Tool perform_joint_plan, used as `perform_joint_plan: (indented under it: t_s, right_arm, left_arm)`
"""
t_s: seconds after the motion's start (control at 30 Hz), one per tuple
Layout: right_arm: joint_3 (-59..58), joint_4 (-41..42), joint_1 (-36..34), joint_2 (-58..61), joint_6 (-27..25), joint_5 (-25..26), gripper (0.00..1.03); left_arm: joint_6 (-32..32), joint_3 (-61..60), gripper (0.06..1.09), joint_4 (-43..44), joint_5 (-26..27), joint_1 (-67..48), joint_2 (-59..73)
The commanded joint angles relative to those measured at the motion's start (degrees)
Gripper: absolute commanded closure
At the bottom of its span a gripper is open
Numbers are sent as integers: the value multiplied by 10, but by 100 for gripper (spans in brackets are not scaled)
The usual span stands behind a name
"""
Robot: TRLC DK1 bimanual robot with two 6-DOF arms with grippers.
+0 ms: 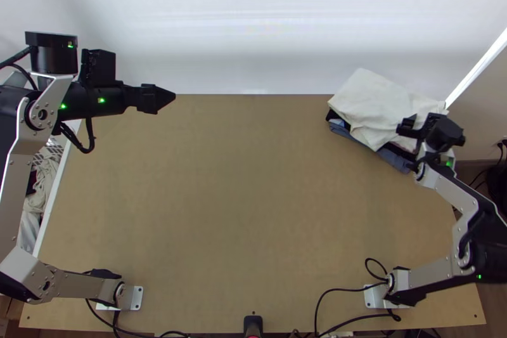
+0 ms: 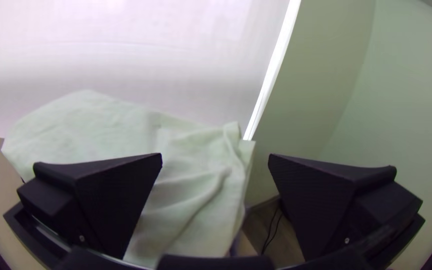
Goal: Fold the t-shirt
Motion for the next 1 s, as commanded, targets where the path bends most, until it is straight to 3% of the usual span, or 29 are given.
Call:
perform_joint_plan:
  t_s: [0.0,0.1,0.23,0.33,0.47,0.6,0.77,0.97]
  right_arm:
    - [39,0,-5,-83,-9,-2,3]
    - [78,-37,-5,-156,23,-2,4]
    - [97,-57,1,-252,58,-3,7]
    - [92,-37,5,-331,66,-43,4]
    - [105,-45,21,-402,112,-65,4]
    - [79,-47,26,-477,114,-141,4]
    - [-12,-47,64,-584,115,-168,4]
    - [-179,-62,124,-722,115,-168,4]
  left_arm:
    - [-10,-8,10,-5,1,7,-18]
    - [-13,-10,10,1,-11,26,-29]
    - [-15,-23,10,25,-129,26,-59]
    - [-6,-101,10,108,-208,27,-122]
    - [-16,-278,10,289,-225,61,-258]
    - [-29,-411,10,436,-286,87,-378]
    - [19,-567,10,604,-323,136,-511]
    - [98,-742,10,711,-323,196,-652]
